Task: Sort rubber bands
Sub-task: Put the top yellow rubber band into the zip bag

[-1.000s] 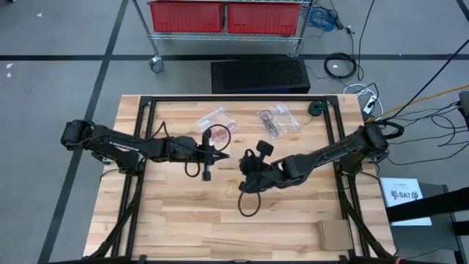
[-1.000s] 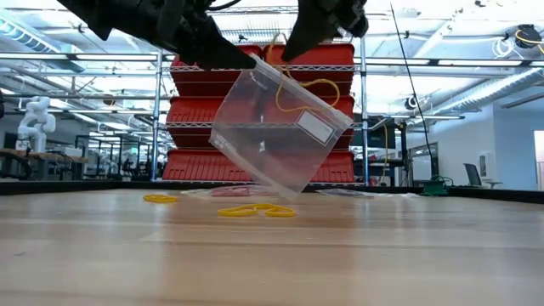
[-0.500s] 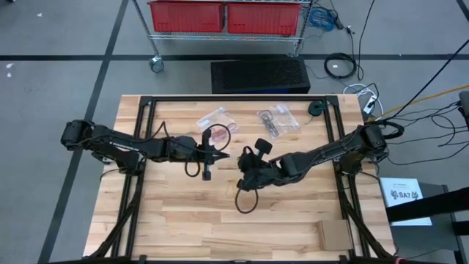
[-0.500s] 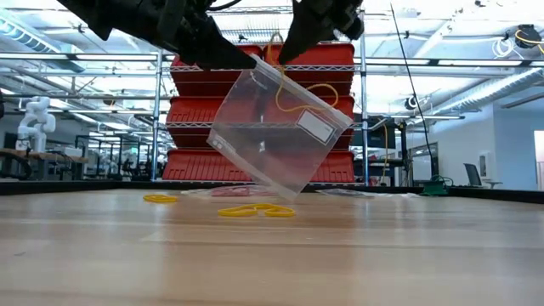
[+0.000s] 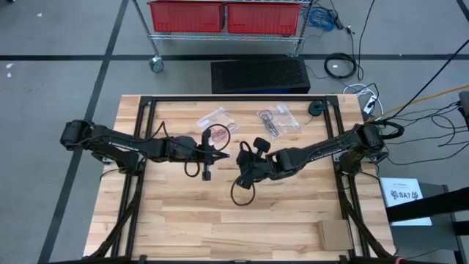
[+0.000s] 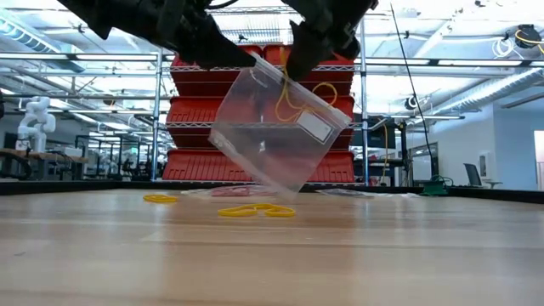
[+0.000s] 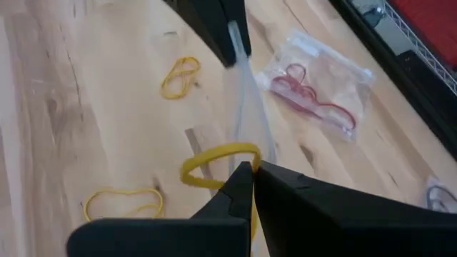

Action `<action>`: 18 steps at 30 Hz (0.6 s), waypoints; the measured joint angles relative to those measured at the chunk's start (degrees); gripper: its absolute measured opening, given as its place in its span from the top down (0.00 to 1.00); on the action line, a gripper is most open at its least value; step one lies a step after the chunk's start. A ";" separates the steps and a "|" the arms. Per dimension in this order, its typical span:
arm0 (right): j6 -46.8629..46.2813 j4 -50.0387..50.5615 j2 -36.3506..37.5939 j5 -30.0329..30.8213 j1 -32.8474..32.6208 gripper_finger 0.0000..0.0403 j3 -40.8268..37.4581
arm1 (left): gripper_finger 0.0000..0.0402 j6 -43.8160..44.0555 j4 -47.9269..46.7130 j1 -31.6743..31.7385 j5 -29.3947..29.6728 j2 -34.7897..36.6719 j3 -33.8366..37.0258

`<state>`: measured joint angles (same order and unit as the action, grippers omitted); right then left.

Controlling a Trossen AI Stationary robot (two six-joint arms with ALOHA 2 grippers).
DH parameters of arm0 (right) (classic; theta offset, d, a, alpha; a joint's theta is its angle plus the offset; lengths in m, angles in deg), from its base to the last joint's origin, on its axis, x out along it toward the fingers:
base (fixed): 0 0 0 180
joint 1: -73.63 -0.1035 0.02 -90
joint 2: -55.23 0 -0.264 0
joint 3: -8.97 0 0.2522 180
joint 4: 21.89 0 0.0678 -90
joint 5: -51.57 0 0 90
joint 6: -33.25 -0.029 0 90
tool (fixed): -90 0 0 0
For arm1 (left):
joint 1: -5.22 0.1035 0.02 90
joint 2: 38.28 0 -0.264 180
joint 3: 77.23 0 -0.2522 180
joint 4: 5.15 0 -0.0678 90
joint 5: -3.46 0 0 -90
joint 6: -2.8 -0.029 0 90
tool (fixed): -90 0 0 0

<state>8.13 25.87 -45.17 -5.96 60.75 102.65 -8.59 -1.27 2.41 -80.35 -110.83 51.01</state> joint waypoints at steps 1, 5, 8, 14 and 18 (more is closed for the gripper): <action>-0.42 0.23 0.00 -0.22 0.25 1.00 0.00 | 1.00 0.07 -0.05 0.00 -0.30 0.23 0.00; -1.82 0.87 0.00 -5.35 2.17 0.97 0.00 | 1.00 0.43 0.38 -0.20 -2.21 0.53 0.00; -1.37 0.42 0.00 -9.54 3.29 0.92 0.00 | 1.00 0.43 0.38 -0.50 -2.56 0.62 0.00; -0.40 -1.20 0.18 -13.11 3.56 0.73 0.00 | 1.00 0.41 0.35 -0.61 -2.72 0.62 0.00; 0.35 -0.67 0.87 -15.02 3.55 0.61 0.97 | 1.00 0.40 0.26 -0.61 -2.75 0.62 0.00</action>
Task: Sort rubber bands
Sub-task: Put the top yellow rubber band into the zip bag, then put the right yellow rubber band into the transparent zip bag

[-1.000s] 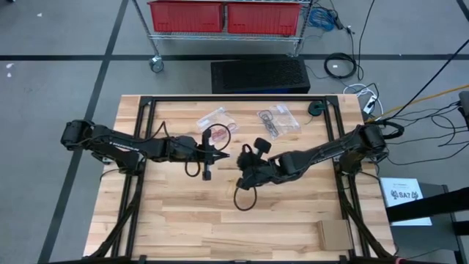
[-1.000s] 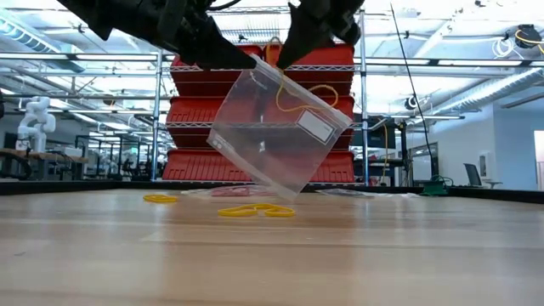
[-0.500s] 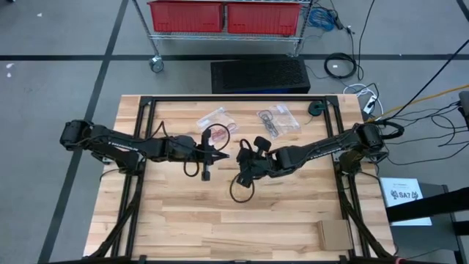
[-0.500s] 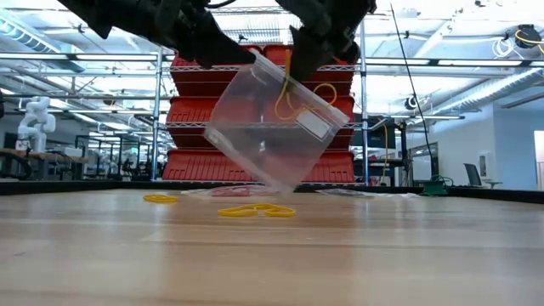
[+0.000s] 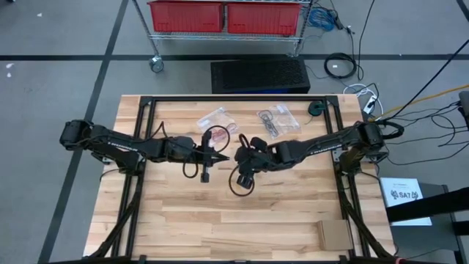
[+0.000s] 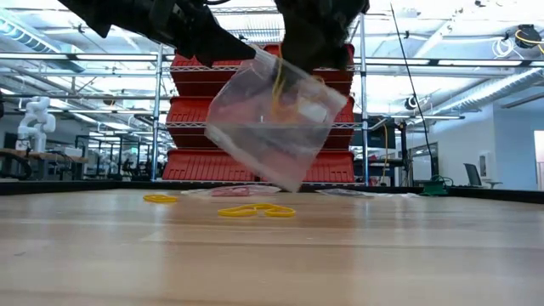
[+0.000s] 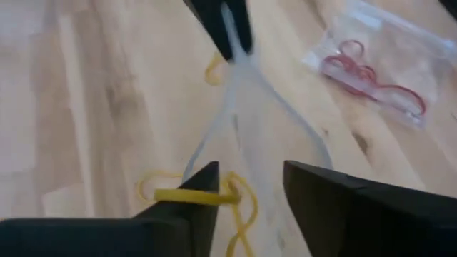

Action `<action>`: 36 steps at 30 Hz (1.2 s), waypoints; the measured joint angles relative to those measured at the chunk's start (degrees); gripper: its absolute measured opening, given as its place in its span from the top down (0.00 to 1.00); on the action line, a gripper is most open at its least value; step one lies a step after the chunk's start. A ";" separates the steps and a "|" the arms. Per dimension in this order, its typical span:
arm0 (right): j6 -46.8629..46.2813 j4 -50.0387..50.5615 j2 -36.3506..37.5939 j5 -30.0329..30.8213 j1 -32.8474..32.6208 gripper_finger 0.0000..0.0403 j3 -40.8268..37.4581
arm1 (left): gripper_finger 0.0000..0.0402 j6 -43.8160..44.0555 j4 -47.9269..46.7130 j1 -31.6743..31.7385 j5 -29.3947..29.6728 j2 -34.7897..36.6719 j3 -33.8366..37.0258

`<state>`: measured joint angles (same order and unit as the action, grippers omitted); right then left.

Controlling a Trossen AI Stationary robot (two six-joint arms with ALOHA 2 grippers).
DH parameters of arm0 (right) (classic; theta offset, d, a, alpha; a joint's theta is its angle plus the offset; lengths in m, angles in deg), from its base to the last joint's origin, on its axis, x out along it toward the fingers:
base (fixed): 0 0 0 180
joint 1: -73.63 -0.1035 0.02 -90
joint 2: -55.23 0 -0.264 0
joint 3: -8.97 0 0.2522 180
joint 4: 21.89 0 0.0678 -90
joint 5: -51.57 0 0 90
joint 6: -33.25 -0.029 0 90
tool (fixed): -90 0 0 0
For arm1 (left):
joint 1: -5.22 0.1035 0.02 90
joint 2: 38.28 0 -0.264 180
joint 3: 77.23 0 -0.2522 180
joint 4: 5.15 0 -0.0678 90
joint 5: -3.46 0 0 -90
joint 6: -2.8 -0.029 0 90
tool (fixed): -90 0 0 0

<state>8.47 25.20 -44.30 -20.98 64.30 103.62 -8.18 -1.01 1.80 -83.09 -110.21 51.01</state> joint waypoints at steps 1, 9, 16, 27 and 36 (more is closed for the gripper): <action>0.33 0.02 0.30 -0.05 -0.01 0.59 0.47 | 1.00 0.01 0.00 0.00 -0.01 0.00 0.00; 2.95 8.20 0.97 0.07 -0.14 0.53 7.10 | 1.00 0.02 0.10 0.00 -0.29 0.00 0.00; 1.60 15.83 1.02 -1.27 0.30 0.55 10.41 | 1.00 0.16 1.65 -0.01 -3.58 0.00 0.00; -1.03 28.77 3.64 0.09 -3.88 0.64 10.41 | 1.00 0.11 2.32 0.30 -1.70 0.00 0.14; -9.76 30.99 5.10 11.25 -14.15 0.81 2.72 | 1.00 0.16 2.13 3.53 0.28 0.00 1.79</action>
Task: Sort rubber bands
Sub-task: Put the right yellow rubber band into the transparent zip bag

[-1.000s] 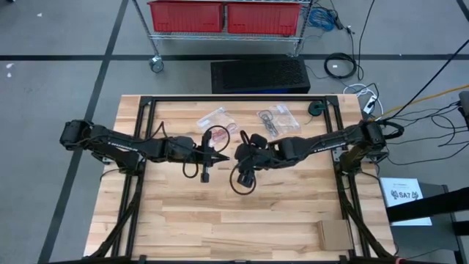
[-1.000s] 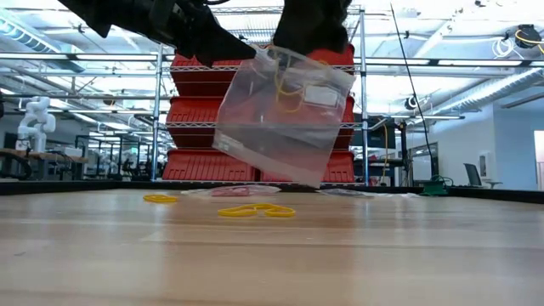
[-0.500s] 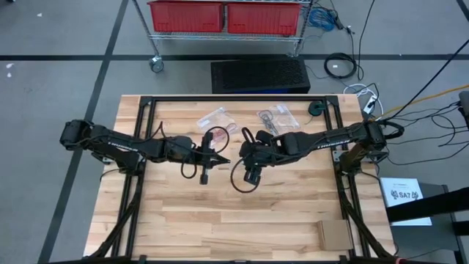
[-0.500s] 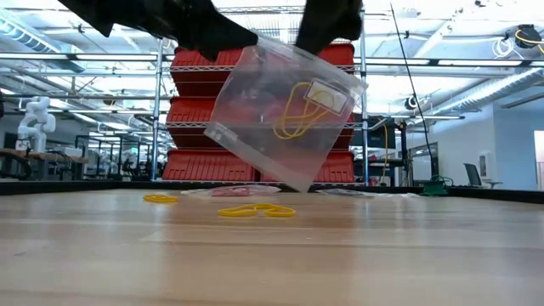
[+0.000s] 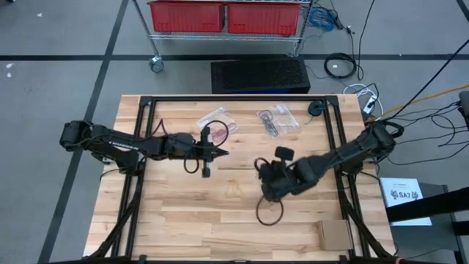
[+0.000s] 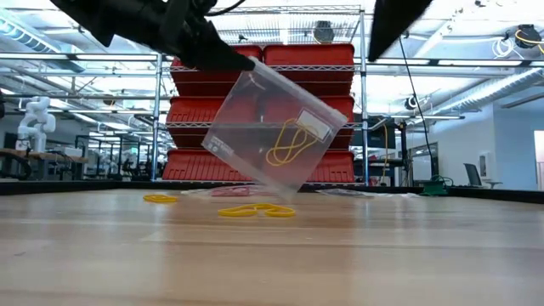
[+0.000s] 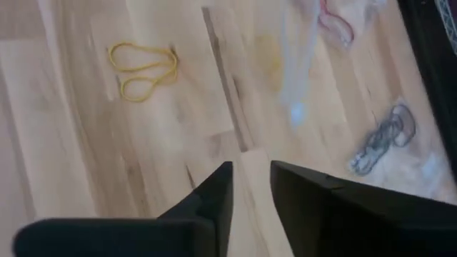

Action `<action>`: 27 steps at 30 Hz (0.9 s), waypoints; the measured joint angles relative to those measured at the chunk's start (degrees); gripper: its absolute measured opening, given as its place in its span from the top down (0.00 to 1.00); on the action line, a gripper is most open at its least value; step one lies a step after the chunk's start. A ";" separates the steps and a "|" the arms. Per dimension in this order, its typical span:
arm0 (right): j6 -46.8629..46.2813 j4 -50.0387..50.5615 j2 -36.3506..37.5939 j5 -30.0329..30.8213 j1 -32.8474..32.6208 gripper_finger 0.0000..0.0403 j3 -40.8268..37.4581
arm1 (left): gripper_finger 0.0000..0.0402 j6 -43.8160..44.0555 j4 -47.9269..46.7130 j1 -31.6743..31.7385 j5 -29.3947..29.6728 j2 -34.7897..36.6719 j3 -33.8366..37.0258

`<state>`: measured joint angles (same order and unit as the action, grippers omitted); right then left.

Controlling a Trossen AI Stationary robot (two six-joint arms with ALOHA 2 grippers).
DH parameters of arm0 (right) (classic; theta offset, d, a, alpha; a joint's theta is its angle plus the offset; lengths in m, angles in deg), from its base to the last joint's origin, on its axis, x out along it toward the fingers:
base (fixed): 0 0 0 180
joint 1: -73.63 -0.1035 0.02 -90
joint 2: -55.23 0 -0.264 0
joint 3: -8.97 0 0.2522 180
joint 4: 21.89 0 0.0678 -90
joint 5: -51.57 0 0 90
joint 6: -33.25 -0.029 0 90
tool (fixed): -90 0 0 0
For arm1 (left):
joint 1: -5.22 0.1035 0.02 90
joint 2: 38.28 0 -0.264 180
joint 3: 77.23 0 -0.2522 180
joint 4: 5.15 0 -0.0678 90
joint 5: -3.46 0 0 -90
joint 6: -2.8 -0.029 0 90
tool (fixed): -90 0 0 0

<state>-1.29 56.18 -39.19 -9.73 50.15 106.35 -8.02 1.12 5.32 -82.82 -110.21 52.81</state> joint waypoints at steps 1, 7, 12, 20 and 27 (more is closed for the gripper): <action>-1.85 -1.92 0.40 0.00 -0.71 0.83 -2.34 | 1.00 0.05 -0.06 0.30 0.00 0.00 0.02; -7.29 -27.18 0.58 -4.61 -1.40 0.98 -18.45 | 1.00 1.02 0.11 1.85 0.63 0.52 0.02; -5.57 -52.76 0.56 -5.06 0.70 0.98 -28.24 | 1.00 1.54 0.02 3.02 0.87 1.92 0.66; -8.16 -72.78 -1.53 -10.38 6.05 0.99 -32.79 | 1.00 4.03 3.26 5.20 0.39 9.44 6.31; -14.52 -68.93 -7.00 -13.53 8.13 0.82 -27.39 | 1.00 4.41 2.44 5.68 -0.24 14.78 8.62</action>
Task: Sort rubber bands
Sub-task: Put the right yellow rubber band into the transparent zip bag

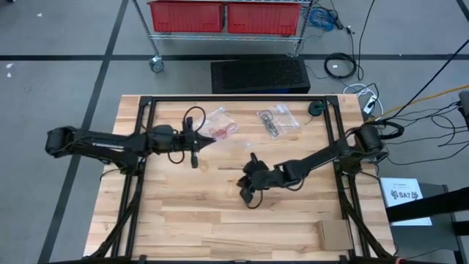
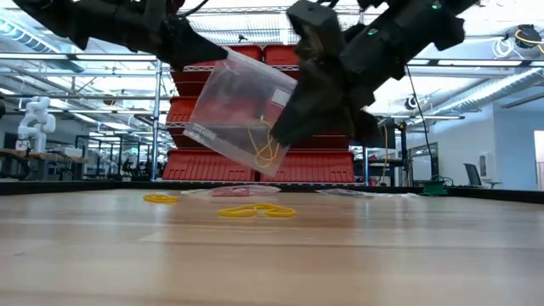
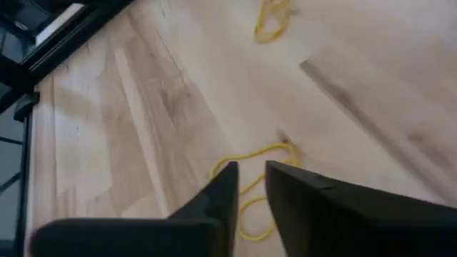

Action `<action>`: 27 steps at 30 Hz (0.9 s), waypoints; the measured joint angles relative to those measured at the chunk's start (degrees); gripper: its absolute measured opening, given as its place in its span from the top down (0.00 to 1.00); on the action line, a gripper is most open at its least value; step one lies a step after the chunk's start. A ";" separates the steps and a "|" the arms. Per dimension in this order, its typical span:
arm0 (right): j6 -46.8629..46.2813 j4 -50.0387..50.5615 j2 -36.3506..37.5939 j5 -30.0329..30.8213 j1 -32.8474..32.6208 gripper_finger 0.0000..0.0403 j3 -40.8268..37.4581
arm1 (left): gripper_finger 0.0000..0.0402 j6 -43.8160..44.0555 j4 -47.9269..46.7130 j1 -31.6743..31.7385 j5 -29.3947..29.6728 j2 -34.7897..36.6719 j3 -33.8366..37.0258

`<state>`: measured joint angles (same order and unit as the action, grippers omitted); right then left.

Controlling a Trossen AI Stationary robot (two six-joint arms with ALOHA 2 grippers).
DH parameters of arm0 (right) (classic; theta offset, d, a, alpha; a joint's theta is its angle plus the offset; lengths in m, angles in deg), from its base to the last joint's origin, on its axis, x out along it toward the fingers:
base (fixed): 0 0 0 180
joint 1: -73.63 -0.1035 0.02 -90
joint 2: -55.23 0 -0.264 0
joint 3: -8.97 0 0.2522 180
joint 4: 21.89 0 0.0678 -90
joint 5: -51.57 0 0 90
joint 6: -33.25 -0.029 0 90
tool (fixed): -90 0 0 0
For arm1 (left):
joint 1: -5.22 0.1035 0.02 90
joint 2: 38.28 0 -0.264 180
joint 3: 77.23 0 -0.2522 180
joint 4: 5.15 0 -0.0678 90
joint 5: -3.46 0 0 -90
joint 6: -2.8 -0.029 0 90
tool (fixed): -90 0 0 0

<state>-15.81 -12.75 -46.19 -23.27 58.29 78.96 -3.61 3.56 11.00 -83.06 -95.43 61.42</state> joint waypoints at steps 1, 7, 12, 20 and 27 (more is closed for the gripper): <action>-1.60 1.19 -0.85 -0.37 0.02 0.78 0.98 | 1.00 -0.10 -0.07 0.22 0.00 0.44 0.02; -11.46 12.87 -7.17 -0.49 0.02 0.54 9.97 | 1.00 -0.33 -0.82 2.01 0.00 2.00 0.02; -16.34 21.34 -15.65 -0.49 0.45 0.44 20.48 | 1.00 -1.80 -0.59 3.00 0.00 2.23 -0.01; -23.59 41.41 -27.88 0.97 0.93 0.43 38.62 | 1.00 -1.80 -3.28 3.18 -0.19 2.25 -0.03; -26.05 46.90 -32.83 2.41 0.89 0.50 43.67 | 1.00 -1.43 -6.92 3.01 -2.93 2.26 -0.03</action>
<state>-41.85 34.15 -79.02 -20.85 59.18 122.63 -5.03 -3.35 14.02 -85.99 -93.16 61.40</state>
